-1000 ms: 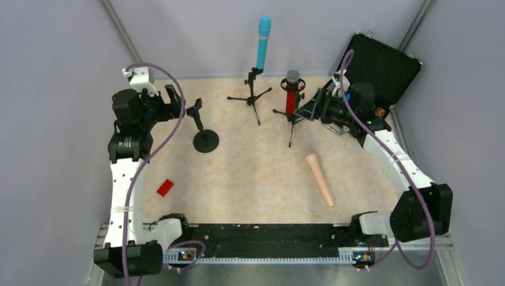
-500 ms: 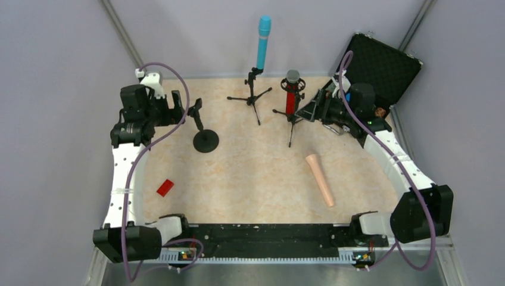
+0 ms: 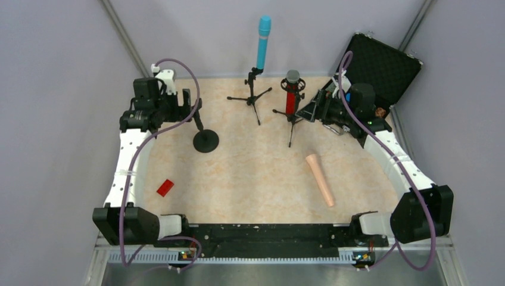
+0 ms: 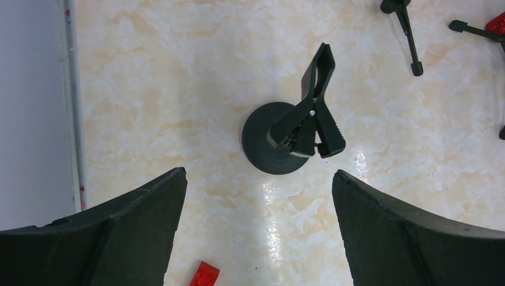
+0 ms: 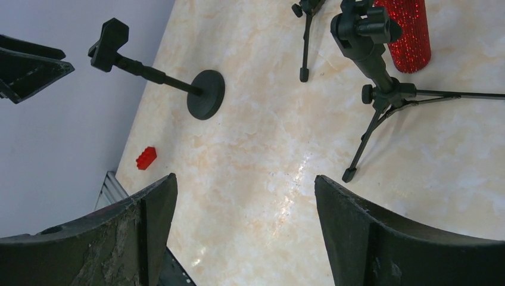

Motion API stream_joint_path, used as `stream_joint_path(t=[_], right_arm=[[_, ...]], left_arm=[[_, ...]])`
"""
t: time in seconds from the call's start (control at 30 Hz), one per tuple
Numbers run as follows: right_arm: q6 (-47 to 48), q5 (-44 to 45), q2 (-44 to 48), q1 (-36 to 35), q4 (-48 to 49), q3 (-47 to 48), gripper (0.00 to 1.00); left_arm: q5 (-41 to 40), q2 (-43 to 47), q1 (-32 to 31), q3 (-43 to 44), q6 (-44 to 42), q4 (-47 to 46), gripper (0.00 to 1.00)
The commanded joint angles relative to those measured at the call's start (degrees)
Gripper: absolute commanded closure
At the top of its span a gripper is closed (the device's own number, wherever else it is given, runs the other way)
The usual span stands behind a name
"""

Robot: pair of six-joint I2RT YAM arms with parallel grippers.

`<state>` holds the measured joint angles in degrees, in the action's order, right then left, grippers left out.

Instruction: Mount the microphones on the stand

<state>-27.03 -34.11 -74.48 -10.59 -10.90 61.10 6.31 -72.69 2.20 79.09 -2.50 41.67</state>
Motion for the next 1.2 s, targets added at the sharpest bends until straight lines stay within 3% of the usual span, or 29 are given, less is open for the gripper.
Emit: stream_joint_path(t=[0.0, 0.33, 0.57, 0.87, 1.03, 1.17], right_arm=[[1.1, 0.4, 1.0, 0.5, 0.6, 0.9, 0.17], [3.0, 2.1, 0.8, 0.5, -0.7, 0.9, 0.17], [3.6, 2.3, 0.0, 0.5, -1.1, 1.0, 0.17], [3.9, 2.0, -0.6, 0.5, -1.1, 1.1, 0.17], [3.9, 2.0, -0.7, 0.5, -1.2, 1.0, 0.17], [4.0, 2.1, -0.5, 0.5, -1.5, 1.0, 0.17]], left_arm=[[2.0, -2.0, -1.9, 2.7, 0.9, -2.8, 0.04], [-3.3, -9.4, -9.6, 5.2, 0.7, -4.2, 0.03], [-11.7, -12.1, -10.8, 5.6, -0.6, -3.9, 0.03], [-11.1, -13.1, -10.9, 4.9, -2.5, -6.7, 0.04], [-6.7, -14.9, -11.1, 4.7, -3.2, -7.1, 0.15], [-6.8, -16.6, -11.2, 5.1, -3.6, -5.8, 0.35]])
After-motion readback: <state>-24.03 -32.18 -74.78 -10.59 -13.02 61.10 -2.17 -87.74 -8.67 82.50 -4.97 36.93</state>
